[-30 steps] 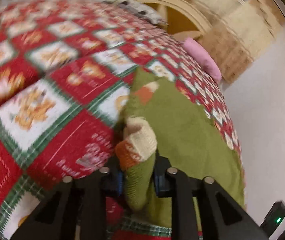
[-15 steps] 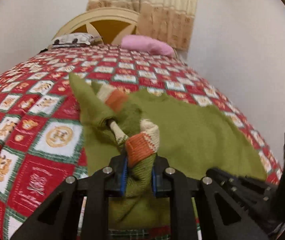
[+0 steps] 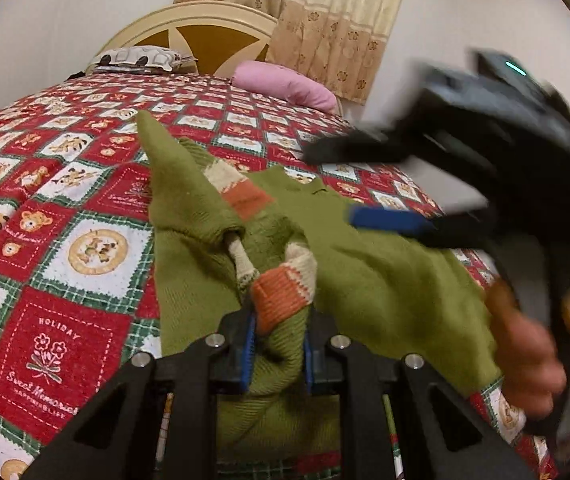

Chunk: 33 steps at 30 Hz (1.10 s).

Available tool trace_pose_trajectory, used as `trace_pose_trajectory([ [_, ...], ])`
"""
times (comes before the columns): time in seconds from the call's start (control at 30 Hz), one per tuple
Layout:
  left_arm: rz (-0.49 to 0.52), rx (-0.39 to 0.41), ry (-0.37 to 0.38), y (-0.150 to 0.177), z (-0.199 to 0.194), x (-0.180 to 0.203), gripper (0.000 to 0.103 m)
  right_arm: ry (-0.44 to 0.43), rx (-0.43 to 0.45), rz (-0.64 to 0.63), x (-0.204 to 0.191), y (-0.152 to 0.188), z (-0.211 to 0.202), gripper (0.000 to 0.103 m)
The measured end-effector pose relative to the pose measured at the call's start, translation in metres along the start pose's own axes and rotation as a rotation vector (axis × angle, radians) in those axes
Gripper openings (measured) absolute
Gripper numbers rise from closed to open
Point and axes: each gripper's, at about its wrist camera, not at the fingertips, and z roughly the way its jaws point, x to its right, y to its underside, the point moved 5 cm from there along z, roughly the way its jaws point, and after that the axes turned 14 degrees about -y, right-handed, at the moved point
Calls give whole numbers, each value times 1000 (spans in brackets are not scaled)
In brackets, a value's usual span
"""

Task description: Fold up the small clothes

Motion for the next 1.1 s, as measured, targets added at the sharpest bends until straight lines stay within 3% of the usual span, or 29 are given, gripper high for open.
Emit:
trace_pose_trajectory([
  [0.2, -7, 0, 13, 1, -2, 1, 19, -11, -216, -86, -12, -24, 80, 77],
  [0.27, -14, -2, 21, 1, -2, -1, 19, -26, -266, -125, -20, -24, 98, 77],
  [0.4, -15, -2, 25, 1, -3, 1, 19, 28, -333, -256, -38, -19, 123, 77],
  [0.43, -15, -3, 25, 2, -3, 1, 19, 62, -342, -297, -41, -17, 128, 66],
  [0.47, -17, -3, 27, 2, -4, 1, 19, 91, -344, -332, -42, -15, 130, 36],
  [0.5, -22, -3, 27, 1, -4, 0, 19, 123, -351, -351, -40, -14, 132, 25],
  [0.57, -32, -10, 35, 1, -3, -2, 19, 120, -328, -320, -32, -17, 128, 19],
  [0.83, -19, 17, 61, -2, -10, 0, 19, 95, -154, -225, -20, -27, 75, 17],
  [1.1, 51, 87, 53, -1, -30, 14, 18, 102, -80, -183, -10, -29, 34, 17],
])
